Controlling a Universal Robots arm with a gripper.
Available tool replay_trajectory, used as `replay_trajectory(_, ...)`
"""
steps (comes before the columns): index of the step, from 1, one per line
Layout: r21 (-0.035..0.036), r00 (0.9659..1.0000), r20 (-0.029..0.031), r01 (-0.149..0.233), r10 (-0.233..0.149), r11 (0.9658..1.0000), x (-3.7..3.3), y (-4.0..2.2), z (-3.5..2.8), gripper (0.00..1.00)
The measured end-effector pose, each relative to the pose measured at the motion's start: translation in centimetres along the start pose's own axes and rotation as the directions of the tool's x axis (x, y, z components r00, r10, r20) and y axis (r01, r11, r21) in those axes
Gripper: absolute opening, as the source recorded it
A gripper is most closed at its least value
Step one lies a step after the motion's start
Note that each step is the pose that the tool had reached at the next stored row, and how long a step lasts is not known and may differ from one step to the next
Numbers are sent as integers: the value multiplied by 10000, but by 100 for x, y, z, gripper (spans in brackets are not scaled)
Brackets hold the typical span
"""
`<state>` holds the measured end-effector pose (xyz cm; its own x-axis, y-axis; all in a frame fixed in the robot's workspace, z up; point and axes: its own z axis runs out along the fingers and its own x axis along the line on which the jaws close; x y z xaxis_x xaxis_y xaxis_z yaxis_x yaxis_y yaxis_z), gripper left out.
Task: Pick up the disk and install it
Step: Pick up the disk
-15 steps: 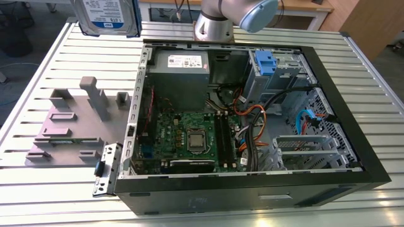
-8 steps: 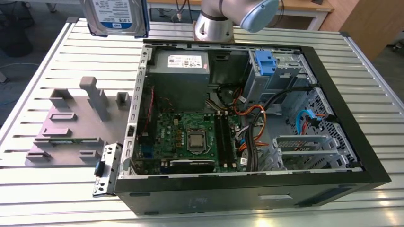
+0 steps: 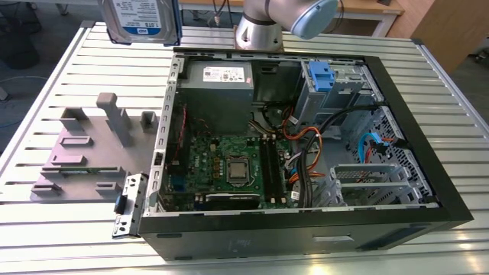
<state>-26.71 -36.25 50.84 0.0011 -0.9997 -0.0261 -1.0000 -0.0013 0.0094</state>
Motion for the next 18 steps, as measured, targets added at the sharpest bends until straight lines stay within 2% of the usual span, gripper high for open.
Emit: replay_trajectory(18, 0, 10000, 0, -1, 1, 10000, 0, -45, 0, 37)
